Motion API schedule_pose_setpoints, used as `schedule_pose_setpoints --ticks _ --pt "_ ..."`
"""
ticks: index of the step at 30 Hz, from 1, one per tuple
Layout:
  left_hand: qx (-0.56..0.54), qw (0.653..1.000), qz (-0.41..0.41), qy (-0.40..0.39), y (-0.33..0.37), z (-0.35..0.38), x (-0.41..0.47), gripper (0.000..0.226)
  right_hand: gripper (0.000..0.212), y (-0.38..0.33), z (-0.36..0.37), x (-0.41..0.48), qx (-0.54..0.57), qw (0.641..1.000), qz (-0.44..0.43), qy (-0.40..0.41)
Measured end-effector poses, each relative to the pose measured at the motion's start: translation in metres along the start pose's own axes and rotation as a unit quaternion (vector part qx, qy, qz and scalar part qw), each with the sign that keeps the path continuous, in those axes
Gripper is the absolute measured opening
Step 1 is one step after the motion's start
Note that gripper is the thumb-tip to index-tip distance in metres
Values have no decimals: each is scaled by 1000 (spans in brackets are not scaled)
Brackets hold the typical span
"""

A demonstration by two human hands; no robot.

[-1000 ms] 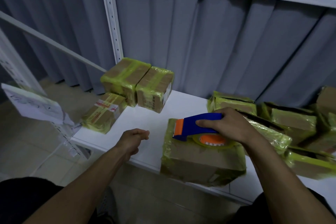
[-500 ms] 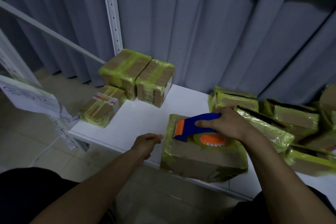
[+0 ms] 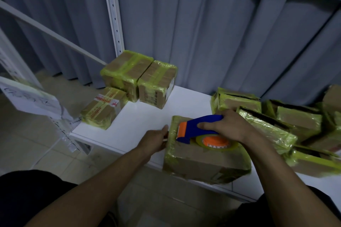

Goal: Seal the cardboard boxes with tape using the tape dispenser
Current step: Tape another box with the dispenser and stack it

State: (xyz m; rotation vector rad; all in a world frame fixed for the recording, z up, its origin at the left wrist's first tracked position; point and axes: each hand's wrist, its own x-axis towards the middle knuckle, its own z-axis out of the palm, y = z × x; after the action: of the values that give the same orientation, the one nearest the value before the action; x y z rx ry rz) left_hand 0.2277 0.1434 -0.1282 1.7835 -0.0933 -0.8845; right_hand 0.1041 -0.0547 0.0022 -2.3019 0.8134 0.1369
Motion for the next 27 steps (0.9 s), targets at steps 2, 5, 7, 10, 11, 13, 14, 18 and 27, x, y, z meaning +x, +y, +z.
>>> schedule_pose_setpoints --ticks 2,5,7,10,11,13,14,18,27 --pt "33 998 -25 -37 2 5 -5 62 45 1 1 0 1 1000 -1 1" --pt "-19 995 -44 -89 7 3 -9 62 44 2 1 -1 4 1000 -6 4" --pt "1 997 -36 -66 11 4 -12 58 43 3 1 -2 8 1000 -16 0" --pt "108 993 46 20 12 12 -16 47 44 6 1 -2 16 999 -29 -10" --pt "123 987 92 46 10 13 -17 41 45 7 1 -2 17 999 -32 -14" --pt "117 980 141 76 10 13 -19 37 47 9 0 -2 15 999 -34 -17" --pt "107 980 148 81 11 13 -20 36 48 10 -1 -1 15 999 -34 -19" --pt "86 981 151 89 12 18 -21 29 52 13 -1 0 24 999 -39 -28" --pt "49 982 128 133 16 25 -18 31 53 16 -12 -11 27 999 -36 -24"
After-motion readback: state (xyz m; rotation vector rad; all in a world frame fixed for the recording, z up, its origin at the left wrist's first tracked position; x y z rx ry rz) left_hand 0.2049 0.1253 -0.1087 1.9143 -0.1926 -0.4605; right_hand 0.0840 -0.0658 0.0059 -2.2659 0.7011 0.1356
